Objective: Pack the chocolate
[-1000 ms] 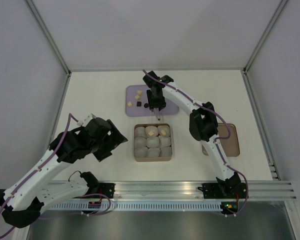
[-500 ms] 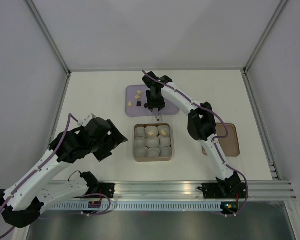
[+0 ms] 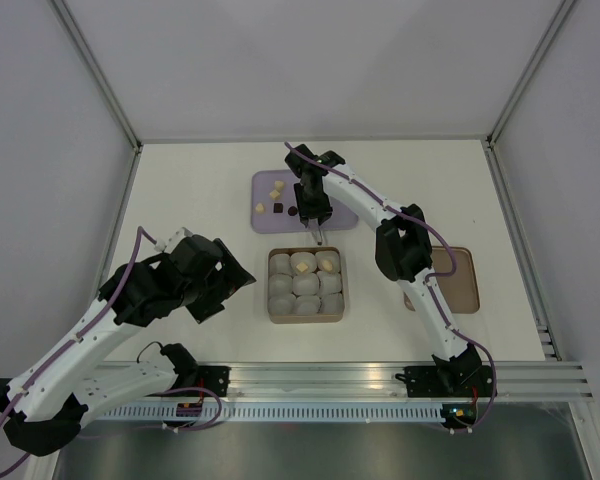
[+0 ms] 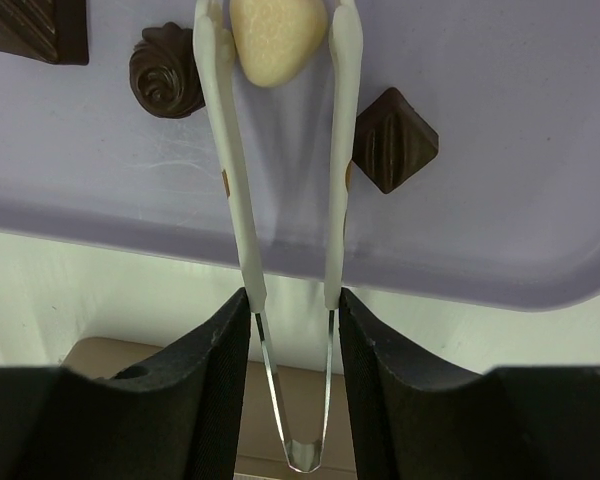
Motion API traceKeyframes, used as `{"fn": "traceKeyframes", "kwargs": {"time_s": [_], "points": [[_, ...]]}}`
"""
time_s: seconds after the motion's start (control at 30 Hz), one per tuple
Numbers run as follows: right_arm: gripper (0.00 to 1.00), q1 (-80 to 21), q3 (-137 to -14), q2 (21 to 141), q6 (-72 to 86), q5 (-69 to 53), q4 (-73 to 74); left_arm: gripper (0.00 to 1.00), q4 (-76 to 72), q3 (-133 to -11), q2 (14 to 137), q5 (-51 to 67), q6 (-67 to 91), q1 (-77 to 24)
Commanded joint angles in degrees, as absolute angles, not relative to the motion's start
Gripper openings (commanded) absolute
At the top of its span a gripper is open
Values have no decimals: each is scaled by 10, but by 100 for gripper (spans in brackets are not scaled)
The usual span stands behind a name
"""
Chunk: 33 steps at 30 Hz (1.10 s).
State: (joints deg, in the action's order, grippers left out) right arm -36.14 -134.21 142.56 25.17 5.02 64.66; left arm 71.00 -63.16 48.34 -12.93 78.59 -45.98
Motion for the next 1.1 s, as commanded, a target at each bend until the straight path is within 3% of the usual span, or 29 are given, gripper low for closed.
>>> {"fn": "traceKeyframes", "kwargs": {"time_s": [0.0, 0.33, 0.77, 1.07], "points": [[45, -360, -1374, 1423, 245, 54, 659, 99, 699, -635, 480, -126, 807, -458], [41, -360, -1385, 1425, 245, 66, 670, 100, 699, -636, 478, -125, 808, -458], [26, -359, -1374, 1397, 236, 82, 662, 100, 699, -632, 466, -123, 812, -458], [33, -359, -1366, 1389, 232, 85, 646, 99, 699, -630, 463, -124, 812, -458]]}}
